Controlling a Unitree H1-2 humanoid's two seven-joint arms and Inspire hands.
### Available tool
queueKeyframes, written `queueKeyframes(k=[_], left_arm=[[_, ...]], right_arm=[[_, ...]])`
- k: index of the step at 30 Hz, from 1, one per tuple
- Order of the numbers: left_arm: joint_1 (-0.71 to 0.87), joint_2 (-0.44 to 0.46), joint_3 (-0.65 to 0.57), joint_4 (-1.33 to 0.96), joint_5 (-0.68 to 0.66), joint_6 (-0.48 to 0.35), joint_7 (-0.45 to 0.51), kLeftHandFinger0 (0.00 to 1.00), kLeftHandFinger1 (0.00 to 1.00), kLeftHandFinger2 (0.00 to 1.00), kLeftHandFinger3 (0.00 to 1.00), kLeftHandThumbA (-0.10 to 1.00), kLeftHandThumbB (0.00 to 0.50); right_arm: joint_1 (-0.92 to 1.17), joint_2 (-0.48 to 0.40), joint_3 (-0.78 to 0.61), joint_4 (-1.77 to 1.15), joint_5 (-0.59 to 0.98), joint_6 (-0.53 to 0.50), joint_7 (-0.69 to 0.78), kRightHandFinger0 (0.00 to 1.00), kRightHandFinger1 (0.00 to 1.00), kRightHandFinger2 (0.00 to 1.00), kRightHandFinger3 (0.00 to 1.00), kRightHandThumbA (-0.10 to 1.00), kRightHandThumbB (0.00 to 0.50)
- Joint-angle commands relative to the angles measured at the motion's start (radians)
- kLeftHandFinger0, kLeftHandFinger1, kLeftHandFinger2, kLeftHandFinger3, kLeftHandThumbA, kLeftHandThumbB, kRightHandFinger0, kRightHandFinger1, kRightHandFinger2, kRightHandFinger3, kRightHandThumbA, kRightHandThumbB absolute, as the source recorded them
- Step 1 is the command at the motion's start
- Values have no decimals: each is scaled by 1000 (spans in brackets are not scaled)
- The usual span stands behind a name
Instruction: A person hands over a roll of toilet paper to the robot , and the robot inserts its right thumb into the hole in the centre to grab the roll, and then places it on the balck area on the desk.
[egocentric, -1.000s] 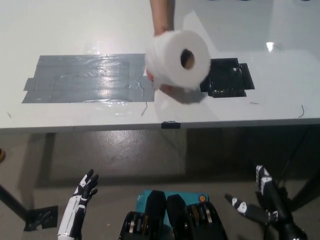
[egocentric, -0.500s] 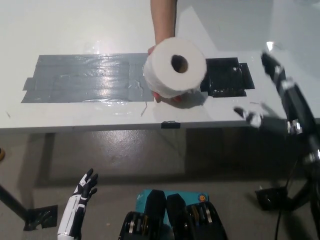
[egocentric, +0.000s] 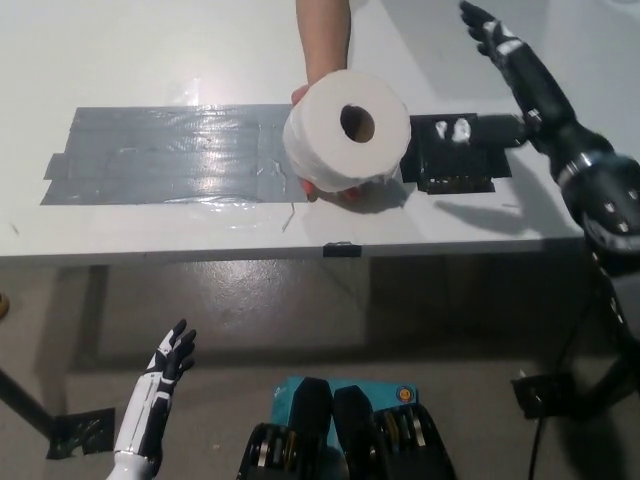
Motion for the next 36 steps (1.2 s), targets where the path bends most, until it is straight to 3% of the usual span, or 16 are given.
queueKeyframes(k=[1,13,20,26,36], left_arm=[[-11,18,-6,-17,23,-18,4,1000,1000,1000,1000,1000,86],[-7,6,-4,-26,11,1,2,1000,1000,1000,1000,1000,153],[-3,8,-7,-35,5,-4,-6,1000,1000,1000,1000,1000,162],[-14,12,-8,-30,15,-3,-3,1000,1000,1000,1000,1000,166],[-9,17,-7,-33,19,-1,-4,1000,1000,1000,1000,1000,156]], right_arm=[[-144,10,14,109,1,13,52,1000,1000,1000,1000,948,390],[-334,79,60,441,-44,-37,17,1000,1000,1000,1000,986,425],[-377,107,81,552,-82,-53,-16,1000,1000,1000,1000,925,380],[-385,115,104,596,-110,-84,-23,1000,1000,1000,1000,895,403],[-370,105,120,591,-136,-92,-19,1000,1000,1000,1000,864,385]])
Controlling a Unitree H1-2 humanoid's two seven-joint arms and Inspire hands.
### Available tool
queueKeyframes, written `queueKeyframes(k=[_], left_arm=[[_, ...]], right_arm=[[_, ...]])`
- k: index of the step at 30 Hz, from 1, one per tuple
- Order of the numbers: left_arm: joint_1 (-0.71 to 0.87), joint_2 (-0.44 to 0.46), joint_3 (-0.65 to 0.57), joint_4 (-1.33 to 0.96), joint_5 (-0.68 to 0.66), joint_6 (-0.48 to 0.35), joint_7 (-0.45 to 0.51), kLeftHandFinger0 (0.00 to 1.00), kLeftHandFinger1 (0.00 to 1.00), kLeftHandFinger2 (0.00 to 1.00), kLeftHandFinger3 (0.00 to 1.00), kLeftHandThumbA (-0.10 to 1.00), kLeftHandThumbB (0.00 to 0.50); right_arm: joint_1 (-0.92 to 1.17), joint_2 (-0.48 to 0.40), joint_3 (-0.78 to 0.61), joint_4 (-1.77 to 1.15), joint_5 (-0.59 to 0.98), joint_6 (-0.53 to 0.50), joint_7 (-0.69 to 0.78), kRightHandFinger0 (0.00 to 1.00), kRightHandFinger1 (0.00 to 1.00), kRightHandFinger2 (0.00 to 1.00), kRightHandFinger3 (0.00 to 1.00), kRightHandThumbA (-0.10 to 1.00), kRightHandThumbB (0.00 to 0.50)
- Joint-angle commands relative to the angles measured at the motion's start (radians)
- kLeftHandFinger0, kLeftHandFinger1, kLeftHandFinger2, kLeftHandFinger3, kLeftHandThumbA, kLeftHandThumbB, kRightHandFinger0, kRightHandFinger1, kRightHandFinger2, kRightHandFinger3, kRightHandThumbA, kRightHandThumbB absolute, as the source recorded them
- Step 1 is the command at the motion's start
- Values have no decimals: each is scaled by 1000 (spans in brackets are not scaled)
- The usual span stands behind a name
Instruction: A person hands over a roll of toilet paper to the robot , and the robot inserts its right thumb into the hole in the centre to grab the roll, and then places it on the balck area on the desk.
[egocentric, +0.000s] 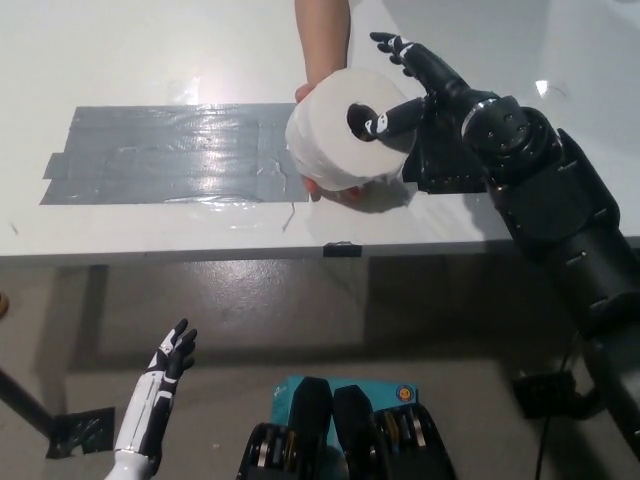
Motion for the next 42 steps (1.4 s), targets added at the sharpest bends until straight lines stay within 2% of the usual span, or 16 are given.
queueKeyframes(k=[1,5,9,12,13,15,17,18,22,26,28,31,32,42], left_arm=[[-4,10,-6,-29,3,-9,-3,1000,1000,1000,1000,1000,156],[-2,7,-5,-26,-4,-13,-4,1000,1000,1000,1000,1000,165],[1,6,-7,-30,-3,-13,-5,1000,1000,1000,1000,1000,157],[-1,6,-8,-30,5,-18,-1,1000,1000,1000,1000,1000,156],[-1,5,-8,-29,1,-16,-2,1000,1000,1000,1000,1000,171],[-3,3,-7,-29,-4,-16,-3,1000,1000,1000,1000,1000,169],[-6,5,-9,-30,-3,-13,-5,1000,1000,1000,1000,1000,158],[-8,4,-8,-34,-7,-7,-7,1000,1000,1000,1000,1000,156],[-9,8,-11,-43,-8,-1,-12,1000,1000,1000,1000,1000,156],[-18,10,-15,-38,6,-13,-7,1000,1000,1000,1000,1000,157],[-19,8,-13,-46,-1,-2,-8,1000,1000,1000,1000,1000,157],[-18,8,-13,-54,-15,3,-16,1000,1000,1000,1000,1000,149],[-20,9,-14,-54,-12,-1,-17,1000,1000,1000,1000,1000,140],[-25,6,-20,-53,3,0,-6,1000,1000,1000,1000,1000,138]], right_arm=[[-70,-12,9,-28,-36,-35,-22,1000,1000,1000,1000,867,375],[-86,-4,25,-27,-52,-26,-8,1000,1000,1000,1000,941,406],[-109,9,62,-3,-93,-19,-16,1000,1000,1000,1000,939,412],[-146,18,128,46,-153,-34,-17,1000,1000,1000,1000,937,408],[-163,21,158,73,-176,-49,-17,1000,1000,1000,1000,946,424],[-192,28,213,123,-218,-79,-24,1000,1000,1000,1000,969,435],[-212,37,233,152,-219,-81,-20,1000,1000,1000,1000,920,419],[-226,45,247,176,-227,-89,-25,1000,1000,1000,1000,896,425],[-280,75,318,259,-274,-102,-18,1000,1000,1000,1000,915,448],[-304,93,372,309,-315,-97,-25,1000,1000,1000,1000,910,430],[-311,101,393,329,-331,-89,-23,1000,1000,1000,1000,883,398],[-318,108,407,356,-338,-83,-22,1000,1000,1000,1000,879,406],[-317,109,411,364,-342,-82,-26,1000,1000,1000,1000,895,423],[-333,109,402,398,-343,-73,-11,1000,1000,1000,1000,925,415]])
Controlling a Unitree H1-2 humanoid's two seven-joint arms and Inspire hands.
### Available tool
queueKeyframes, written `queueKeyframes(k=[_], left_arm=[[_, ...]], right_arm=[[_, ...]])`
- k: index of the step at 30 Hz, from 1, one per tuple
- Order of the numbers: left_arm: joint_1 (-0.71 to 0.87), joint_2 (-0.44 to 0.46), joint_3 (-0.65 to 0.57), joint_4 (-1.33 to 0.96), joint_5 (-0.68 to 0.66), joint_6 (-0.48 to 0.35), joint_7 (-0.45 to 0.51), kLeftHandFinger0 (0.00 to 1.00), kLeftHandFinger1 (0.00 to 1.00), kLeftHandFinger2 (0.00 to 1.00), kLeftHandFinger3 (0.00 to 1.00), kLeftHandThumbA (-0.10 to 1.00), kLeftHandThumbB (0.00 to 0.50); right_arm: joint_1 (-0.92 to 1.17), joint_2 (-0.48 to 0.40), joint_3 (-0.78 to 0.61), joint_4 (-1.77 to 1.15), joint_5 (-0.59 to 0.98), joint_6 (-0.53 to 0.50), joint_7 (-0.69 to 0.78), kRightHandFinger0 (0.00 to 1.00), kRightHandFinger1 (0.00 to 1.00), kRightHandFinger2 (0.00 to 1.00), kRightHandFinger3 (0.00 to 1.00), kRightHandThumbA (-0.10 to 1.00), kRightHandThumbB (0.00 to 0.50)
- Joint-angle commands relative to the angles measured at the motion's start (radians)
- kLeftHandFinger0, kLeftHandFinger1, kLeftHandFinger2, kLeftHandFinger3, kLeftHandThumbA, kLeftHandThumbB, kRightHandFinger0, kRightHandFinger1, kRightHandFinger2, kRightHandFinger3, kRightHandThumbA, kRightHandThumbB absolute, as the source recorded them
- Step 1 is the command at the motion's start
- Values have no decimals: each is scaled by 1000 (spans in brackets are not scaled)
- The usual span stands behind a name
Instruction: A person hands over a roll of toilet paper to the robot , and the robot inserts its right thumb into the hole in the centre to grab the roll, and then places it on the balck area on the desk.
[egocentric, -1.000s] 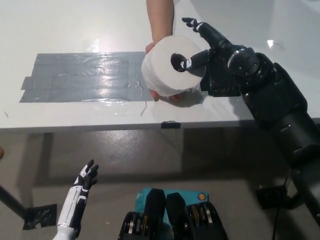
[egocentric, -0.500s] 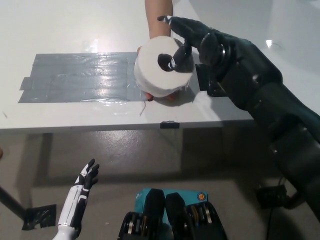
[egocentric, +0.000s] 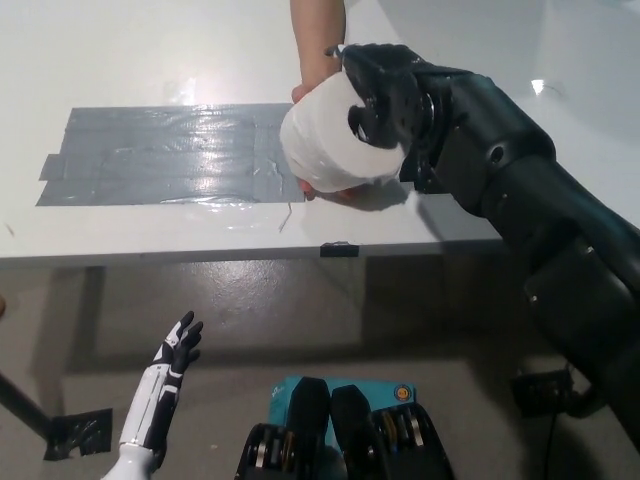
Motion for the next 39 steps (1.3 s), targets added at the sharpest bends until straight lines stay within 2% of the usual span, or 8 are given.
queueKeyframes(k=[1,16,18,19,21,26,32,39], left_arm=[[-12,5,-6,-37,0,-3,-6,1000,1000,1000,1000,1000,132],[-21,8,-14,-52,20,20,-1,1000,1000,1000,1000,1000,130],[-24,10,-13,-49,15,14,-2,1000,1000,1000,1000,1000,130],[-24,10,-13,-49,15,14,-2,1000,1000,1000,1000,1000,130],[-32,11,-15,-47,31,15,5,1000,1000,1000,1000,1000,140],[-33,14,-16,-61,14,29,-10,1000,1000,1000,1000,1000,114],[-54,20,-18,-51,17,33,-10,1000,1000,1000,1000,1000,117],[-61,19,-18,-50,16,31,-6,1000,1000,1000,1000,1000,82]], right_arm=[[-70,11,-2,9,-27,-11,0,1000,1000,1000,1000,935,406],[-48,46,-38,38,-16,-22,-103,1000,1000,1000,1000,702,339],[-35,52,-65,41,4,-26,-132,499,618,728,793,131,257],[-35,53,-68,42,4,-27,-134,499,618,728,793,131,257],[6,52,-153,53,80,-45,-143,45,215,269,326,-98,230],[52,47,-317,73,186,14,-64,0,317,777,740,-100,214],[75,24,-486,85,274,84,-2,15,566,946,1000,-100,197],[63,-8,-612,84,345,122,31,0,439,876,1000,-100,229]])
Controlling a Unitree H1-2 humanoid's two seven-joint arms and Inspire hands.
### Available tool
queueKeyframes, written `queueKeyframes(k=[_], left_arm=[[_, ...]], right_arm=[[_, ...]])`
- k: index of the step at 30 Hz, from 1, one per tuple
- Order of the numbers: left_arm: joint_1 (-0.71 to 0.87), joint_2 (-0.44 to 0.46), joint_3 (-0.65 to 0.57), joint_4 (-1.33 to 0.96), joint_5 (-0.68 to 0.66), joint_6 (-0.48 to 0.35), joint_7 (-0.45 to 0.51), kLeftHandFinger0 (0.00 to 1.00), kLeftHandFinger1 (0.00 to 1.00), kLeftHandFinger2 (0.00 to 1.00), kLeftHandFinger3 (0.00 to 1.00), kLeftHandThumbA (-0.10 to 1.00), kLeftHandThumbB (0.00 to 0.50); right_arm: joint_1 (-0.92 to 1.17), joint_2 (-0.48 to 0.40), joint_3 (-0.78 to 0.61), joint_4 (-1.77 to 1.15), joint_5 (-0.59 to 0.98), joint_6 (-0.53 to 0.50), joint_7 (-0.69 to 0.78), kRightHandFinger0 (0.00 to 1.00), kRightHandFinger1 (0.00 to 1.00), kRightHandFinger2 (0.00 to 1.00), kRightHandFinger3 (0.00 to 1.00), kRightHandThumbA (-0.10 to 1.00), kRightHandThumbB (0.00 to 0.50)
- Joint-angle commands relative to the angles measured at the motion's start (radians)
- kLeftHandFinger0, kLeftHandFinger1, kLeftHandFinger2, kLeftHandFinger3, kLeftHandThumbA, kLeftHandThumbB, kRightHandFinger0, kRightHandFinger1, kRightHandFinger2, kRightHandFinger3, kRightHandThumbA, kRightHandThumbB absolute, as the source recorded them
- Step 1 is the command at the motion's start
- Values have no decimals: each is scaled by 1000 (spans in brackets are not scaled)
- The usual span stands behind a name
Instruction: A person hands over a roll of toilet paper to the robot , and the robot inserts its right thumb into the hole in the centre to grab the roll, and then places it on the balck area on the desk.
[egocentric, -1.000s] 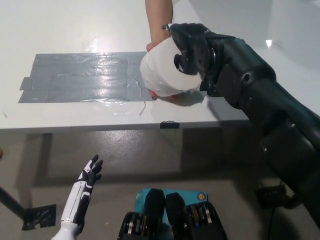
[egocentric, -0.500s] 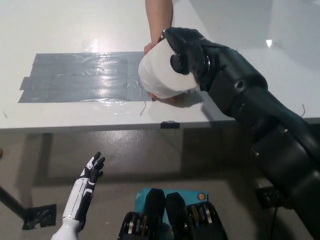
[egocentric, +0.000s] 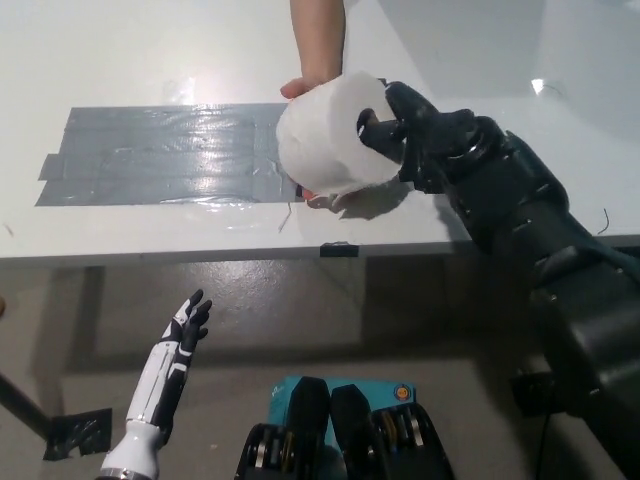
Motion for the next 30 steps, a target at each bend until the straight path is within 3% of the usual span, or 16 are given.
queueKeyframes(k=[1,2,3,5,10,12,15,18,19,22,24,25,27,30], left_arm=[[-12,13,0,-22,1,-7,-6,1000,1000,1000,1000,1000,87],[-15,13,1,-17,-1,-10,-6,1000,1000,1000,1000,1000,80],[-16,13,2,-15,-4,-11,-7,1000,1000,1000,1000,1000,79],[-15,15,2,-15,-4,-9,-8,1000,1000,1000,1000,1000,70],[-14,14,0,-9,6,-1,-4,1000,1000,1000,1000,1000,72],[-16,13,0,-4,4,-7,-3,1000,1000,1000,1000,1000,72],[-16,14,-2,5,11,-18,0,1000,1000,1000,1000,1000,63],[-13,14,-3,4,13,-16,0,1000,1000,1000,1000,1000,59],[-13,14,-2,1,10,-8,-2,1000,1000,1000,1000,1000,68],[-12,14,-1,-10,7,7,-4,1000,1000,1000,1000,1000,65],[-14,14,-2,-9,8,6,-5,1000,1000,1000,1000,1000,59],[-16,14,-2,-9,10,7,-3,1000,1000,1000,1000,1000,60],[-17,16,-1,-10,4,7,-7,1000,1000,1000,1000,1000,60],[-18,15,-2,-7,6,0,-5,1000,1000,1000,1000,1000,38]], right_arm=[[-37,-24,-114,2,154,76,73,0,386,838,1000,-100,191],[-44,-36,-186,-3,222,95,101,0,349,841,1000,-100,140],[-47,-41,-215,-4,244,102,116,0,338,855,1000,-100,163],[-60,-57,-302,-4,309,144,155,0,332,925,959,-100,146],[-102,-100,-390,-19,350,198,233,0,460,951,1000,-100,125],[-107,-108,-395,-23,350,195,253,0,457,925,1000,-100,123],[-116,-141,-380,-34,335,172,311,0,398,816,1000,-100,134],[-123,-162,-366,-35,329,189,307,0,346,817,1000,-100,139],[-126,-171,-353,-39,318,193,299,0,363,881,1000,-100,110],[-140,-212,-322,-43,298,241,291,0,415,931,1000,-100,94],[-144,-236,-289,-41,279,238,304,0,430,918,1000,-100,93],[-143,-251,-257,-40,261,222,323,0,398,856,1000,-100,85],[-140,-288,-191,-43,218,183,352,0,403,858,1000,-100,103],[-144,-317,-96,-43,171,147,398,0,447,871,1000,-100,88]])
